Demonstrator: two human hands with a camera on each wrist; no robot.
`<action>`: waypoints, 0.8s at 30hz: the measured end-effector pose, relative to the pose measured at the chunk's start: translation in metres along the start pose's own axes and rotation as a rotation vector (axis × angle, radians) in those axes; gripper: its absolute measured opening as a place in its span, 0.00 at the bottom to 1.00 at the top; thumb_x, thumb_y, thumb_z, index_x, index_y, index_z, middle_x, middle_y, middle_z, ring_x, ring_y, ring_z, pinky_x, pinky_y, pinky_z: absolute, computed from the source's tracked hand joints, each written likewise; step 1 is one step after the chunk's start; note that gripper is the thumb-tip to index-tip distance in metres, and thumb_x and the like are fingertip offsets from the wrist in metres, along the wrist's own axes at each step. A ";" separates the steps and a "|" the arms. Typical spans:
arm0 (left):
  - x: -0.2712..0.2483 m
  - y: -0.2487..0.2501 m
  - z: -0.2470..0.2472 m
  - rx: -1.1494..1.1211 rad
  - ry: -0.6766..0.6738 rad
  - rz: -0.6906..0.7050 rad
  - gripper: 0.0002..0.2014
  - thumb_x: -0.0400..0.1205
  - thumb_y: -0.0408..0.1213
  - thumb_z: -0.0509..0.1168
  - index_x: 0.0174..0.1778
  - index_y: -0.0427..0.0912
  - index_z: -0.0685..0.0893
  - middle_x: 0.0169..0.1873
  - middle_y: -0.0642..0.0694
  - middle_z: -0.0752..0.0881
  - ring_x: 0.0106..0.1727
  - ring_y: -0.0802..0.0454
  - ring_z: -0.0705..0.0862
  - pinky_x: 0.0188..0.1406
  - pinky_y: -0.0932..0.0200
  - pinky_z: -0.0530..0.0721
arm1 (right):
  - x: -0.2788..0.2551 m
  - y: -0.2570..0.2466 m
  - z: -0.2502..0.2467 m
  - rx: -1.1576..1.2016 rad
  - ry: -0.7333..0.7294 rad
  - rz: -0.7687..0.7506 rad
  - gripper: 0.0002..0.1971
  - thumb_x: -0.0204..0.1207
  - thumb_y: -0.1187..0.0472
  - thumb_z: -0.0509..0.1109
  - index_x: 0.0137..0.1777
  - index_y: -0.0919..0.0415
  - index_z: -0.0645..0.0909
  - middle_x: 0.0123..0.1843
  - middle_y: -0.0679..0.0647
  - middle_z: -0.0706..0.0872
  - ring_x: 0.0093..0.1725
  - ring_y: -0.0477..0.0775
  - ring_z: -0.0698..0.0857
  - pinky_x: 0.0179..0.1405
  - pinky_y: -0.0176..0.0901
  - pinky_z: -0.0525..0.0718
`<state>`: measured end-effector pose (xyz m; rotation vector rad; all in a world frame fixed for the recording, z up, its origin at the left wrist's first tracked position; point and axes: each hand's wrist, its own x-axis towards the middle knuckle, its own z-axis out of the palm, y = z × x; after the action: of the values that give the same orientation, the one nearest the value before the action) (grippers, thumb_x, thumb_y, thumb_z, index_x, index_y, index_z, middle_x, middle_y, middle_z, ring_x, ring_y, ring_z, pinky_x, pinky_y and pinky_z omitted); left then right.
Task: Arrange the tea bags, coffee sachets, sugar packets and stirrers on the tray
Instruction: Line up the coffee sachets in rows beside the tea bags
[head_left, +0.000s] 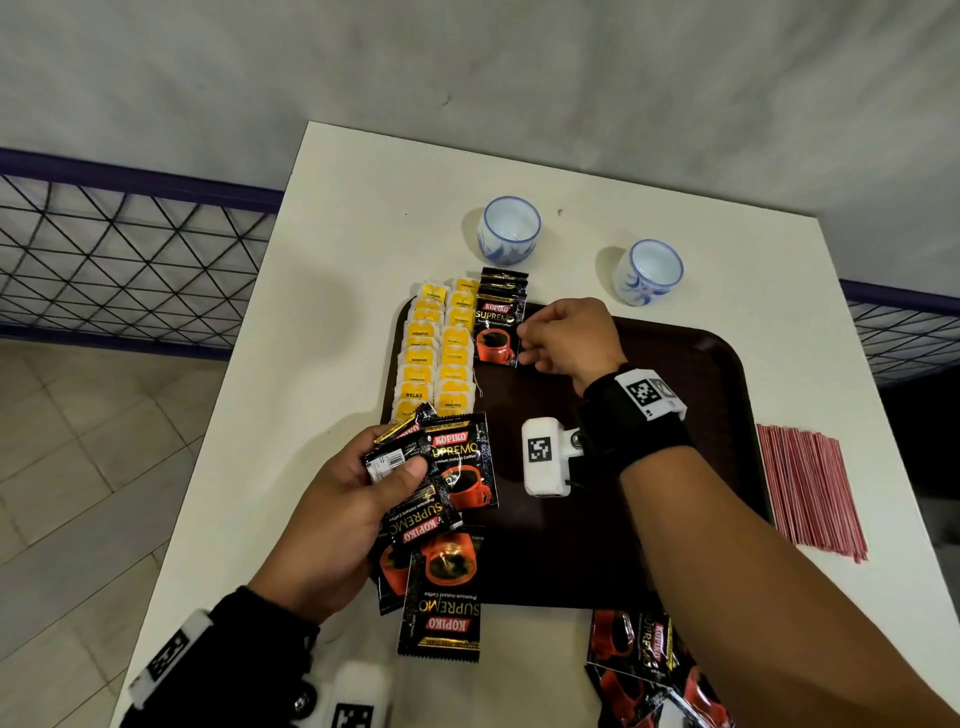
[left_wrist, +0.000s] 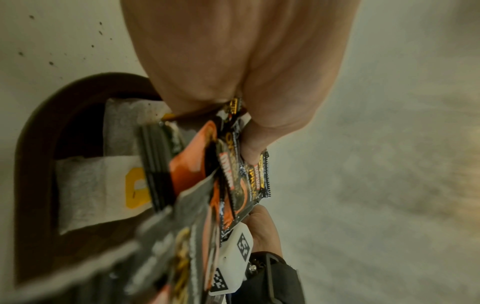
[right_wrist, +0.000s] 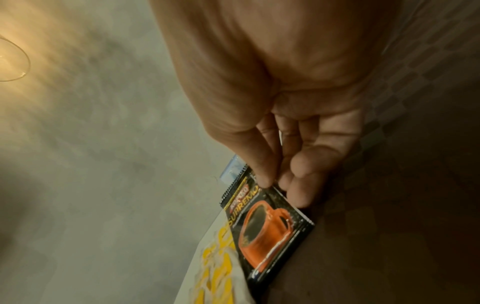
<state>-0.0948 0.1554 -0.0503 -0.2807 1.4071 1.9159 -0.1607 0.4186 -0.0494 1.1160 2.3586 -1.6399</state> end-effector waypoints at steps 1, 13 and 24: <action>0.000 0.000 0.000 0.000 0.001 -0.002 0.17 0.82 0.29 0.67 0.67 0.40 0.84 0.57 0.36 0.92 0.54 0.37 0.92 0.52 0.44 0.89 | 0.000 0.000 0.000 0.003 0.000 0.002 0.04 0.75 0.71 0.73 0.40 0.65 0.85 0.33 0.59 0.87 0.30 0.55 0.88 0.21 0.35 0.80; 0.002 0.004 0.000 0.006 0.023 0.011 0.15 0.83 0.27 0.66 0.65 0.39 0.84 0.57 0.35 0.92 0.54 0.36 0.92 0.57 0.39 0.88 | -0.070 0.001 -0.014 0.076 -0.337 0.005 0.06 0.76 0.61 0.78 0.47 0.64 0.86 0.36 0.56 0.90 0.29 0.51 0.87 0.19 0.35 0.73; 0.004 0.006 0.011 0.025 -0.009 0.036 0.16 0.81 0.30 0.68 0.65 0.41 0.85 0.55 0.37 0.92 0.52 0.39 0.93 0.44 0.48 0.91 | -0.108 0.022 -0.017 0.072 -0.434 -0.036 0.04 0.74 0.69 0.78 0.46 0.65 0.86 0.31 0.57 0.89 0.31 0.53 0.88 0.19 0.36 0.74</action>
<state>-0.0992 0.1662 -0.0437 -0.2361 1.4390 1.9250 -0.0623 0.3801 -0.0125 0.6417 2.0654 -1.7743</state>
